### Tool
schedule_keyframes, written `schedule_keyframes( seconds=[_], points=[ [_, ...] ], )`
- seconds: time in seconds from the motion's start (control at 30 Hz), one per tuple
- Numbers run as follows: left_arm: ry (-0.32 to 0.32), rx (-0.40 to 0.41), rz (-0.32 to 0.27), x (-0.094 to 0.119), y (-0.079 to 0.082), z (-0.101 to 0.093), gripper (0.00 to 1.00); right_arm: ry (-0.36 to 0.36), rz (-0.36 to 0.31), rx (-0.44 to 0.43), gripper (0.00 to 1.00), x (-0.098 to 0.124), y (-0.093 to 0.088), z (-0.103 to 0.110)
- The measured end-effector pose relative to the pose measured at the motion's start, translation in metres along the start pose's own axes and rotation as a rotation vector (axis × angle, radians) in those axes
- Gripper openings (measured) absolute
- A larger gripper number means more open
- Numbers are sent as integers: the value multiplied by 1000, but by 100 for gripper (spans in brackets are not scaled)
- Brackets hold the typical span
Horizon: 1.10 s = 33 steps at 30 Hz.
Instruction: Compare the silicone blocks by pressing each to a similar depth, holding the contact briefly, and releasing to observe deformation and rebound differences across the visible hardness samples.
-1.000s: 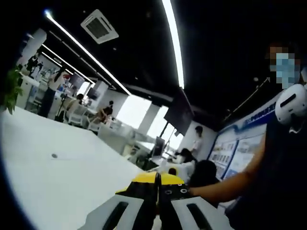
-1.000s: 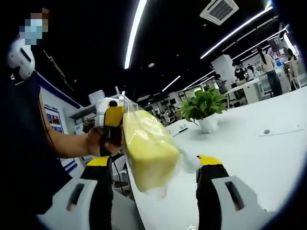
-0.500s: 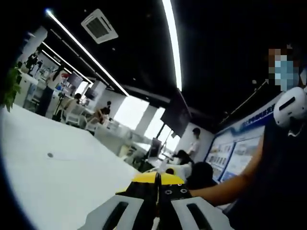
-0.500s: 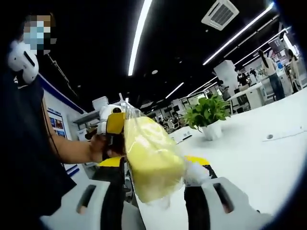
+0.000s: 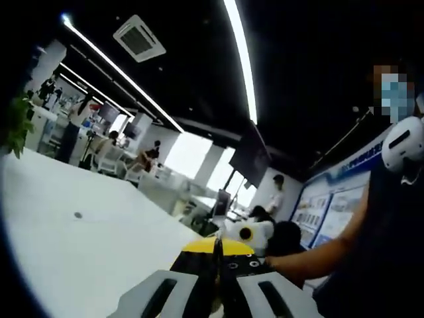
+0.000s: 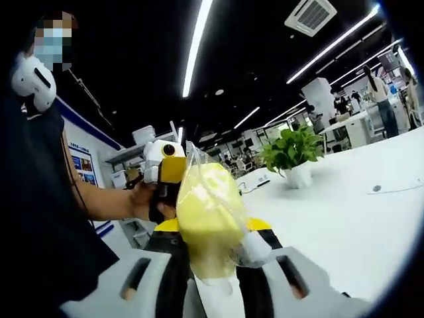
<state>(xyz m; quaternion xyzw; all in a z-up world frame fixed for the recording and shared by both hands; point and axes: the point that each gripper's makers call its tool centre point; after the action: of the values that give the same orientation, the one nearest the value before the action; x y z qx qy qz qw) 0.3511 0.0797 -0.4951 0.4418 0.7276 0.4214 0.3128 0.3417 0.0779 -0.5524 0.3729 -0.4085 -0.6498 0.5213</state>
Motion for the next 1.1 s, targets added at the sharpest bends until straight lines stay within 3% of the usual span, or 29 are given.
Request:
schedule_keyframes(
  seconds=[0.27, 0.5, 0.8, 0.87, 1.1],
  points=[
    [-3, -45, 16, -3, -5, -1, 0, -22, 60, -16, 9, 6, -1, -3],
    [28, -73, 59, 6, -20, 2, 0, -50, 162, -6, 5, 5, -18, -3],
    [41, -125, 84, 18, -34, 2, 1, -36, 232, -24, 3, 3, -33, 3],
    [57, -88, 129, 21, -41, 4, 0, -39, 272, -17, 3, 2, -40, 3],
    [78, -130, 120, 20, -40, 10, 0, -58, 283, -26, 3, 2, -39, -1]
  ],
)
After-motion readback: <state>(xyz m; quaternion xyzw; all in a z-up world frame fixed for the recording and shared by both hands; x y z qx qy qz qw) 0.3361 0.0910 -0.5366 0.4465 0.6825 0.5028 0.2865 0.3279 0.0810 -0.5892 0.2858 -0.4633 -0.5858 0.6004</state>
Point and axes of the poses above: the point that each gripper's makers call its tool centre point, and the gripper's own axes: x roughly backward along the fingers, z roughly to its left, y roughly out of its top, and after that the axes turned 1 degree about z, right-handed
